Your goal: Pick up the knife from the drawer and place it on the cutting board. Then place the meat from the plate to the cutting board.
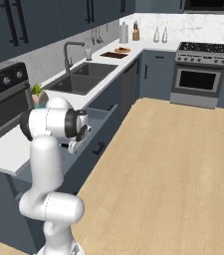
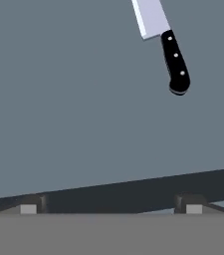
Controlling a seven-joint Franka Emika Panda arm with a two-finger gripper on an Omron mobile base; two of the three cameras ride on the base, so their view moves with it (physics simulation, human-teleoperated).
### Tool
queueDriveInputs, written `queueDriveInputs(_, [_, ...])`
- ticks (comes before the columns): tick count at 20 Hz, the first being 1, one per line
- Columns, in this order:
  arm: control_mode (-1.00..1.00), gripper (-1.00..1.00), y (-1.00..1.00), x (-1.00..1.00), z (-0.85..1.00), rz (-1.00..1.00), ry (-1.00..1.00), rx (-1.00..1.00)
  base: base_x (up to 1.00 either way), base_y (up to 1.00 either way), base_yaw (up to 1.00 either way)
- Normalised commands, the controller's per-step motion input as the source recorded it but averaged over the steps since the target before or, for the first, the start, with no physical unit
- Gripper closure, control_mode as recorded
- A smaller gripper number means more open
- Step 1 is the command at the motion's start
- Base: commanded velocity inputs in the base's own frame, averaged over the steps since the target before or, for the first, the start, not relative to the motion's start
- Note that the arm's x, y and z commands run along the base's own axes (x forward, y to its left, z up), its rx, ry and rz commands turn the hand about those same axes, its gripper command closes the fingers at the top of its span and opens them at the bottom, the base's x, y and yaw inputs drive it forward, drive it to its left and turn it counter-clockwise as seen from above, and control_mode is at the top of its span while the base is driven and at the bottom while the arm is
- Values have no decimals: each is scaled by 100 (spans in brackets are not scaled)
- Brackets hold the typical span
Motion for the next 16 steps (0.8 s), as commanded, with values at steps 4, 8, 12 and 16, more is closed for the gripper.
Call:
queueDriveInputs(4, [-100,-100,-28,0,-26,8,0,0,0,0,0])
queueDriveInputs(8, [-100,-100,-73,-12,-14,1,0,0,0,0,0])
queueDriveInputs(12, [-100,-100,-100,-26,-13,0,0,0,0,0,0])
queueDriveInputs(16, [-100,-100,-100,-22,-11,0,0,0,0,0,0])
